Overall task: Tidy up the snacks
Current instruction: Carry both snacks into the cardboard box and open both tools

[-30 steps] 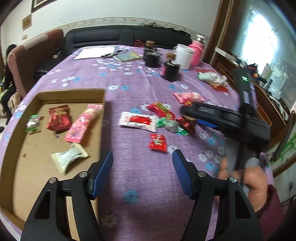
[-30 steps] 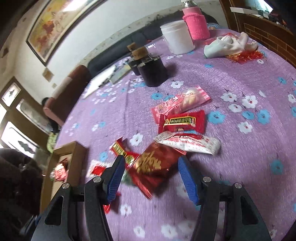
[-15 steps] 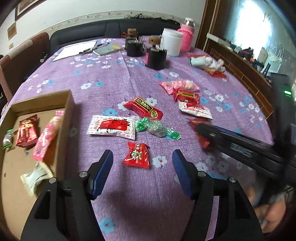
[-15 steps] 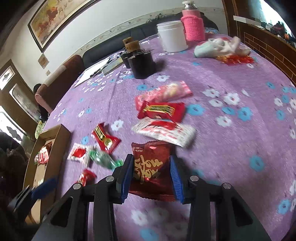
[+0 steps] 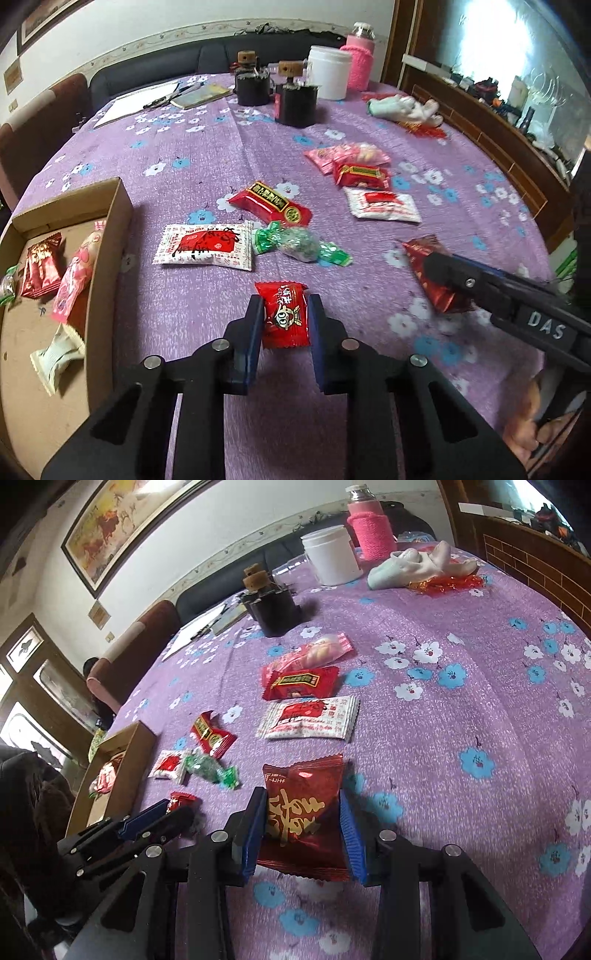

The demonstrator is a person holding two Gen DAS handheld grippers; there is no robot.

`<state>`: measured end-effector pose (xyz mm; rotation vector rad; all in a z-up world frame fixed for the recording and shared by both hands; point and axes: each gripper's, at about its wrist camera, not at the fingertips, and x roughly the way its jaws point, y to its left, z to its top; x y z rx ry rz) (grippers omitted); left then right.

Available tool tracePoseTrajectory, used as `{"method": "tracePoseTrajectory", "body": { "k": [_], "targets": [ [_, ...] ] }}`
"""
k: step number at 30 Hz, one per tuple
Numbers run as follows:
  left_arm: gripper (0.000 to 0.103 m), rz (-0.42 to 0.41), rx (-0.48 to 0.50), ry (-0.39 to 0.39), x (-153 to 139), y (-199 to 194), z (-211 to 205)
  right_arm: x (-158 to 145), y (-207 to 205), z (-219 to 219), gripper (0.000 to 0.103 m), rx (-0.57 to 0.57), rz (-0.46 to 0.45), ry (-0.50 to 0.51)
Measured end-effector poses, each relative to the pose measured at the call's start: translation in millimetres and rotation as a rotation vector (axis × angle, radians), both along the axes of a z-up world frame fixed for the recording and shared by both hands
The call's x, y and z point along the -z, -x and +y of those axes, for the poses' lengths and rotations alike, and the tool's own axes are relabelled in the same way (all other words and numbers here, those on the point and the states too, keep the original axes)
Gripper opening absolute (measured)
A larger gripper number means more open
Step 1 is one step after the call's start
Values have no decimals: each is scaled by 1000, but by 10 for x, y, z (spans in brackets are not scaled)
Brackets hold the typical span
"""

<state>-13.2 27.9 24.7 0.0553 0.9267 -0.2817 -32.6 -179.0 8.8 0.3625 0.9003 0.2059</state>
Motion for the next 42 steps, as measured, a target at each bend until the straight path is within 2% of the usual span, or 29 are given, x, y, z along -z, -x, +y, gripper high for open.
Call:
{"method": "tracePoseTrajectory", "body": {
  "k": [8,12,17,23,32,38,42],
  "targets": [
    [21,-29,-16,95,-278,294,220,-165,186,94,40,-29,-45,-4],
    [21,-47,-58,109,-381,400,456,-283,235,263,40,-70,-69,-2],
    [21,-70,-170,88,-421,450,989,-462,251,685,40,-167,-102,-3],
    [21,-62,-313,69,-357,414,1660,-604,246,1419,40,-305,-135,27],
    [21,15,-442,51,-155,53,2358,-472,186,2395,40,-497,-100,69],
    [21,93,-467,60,-29,-158,2506,-284,164,2954,39,-592,-46,102],
    [22,119,-482,79,-1,-209,2562,-180,163,3142,39,-617,-28,125]
  ]
}}
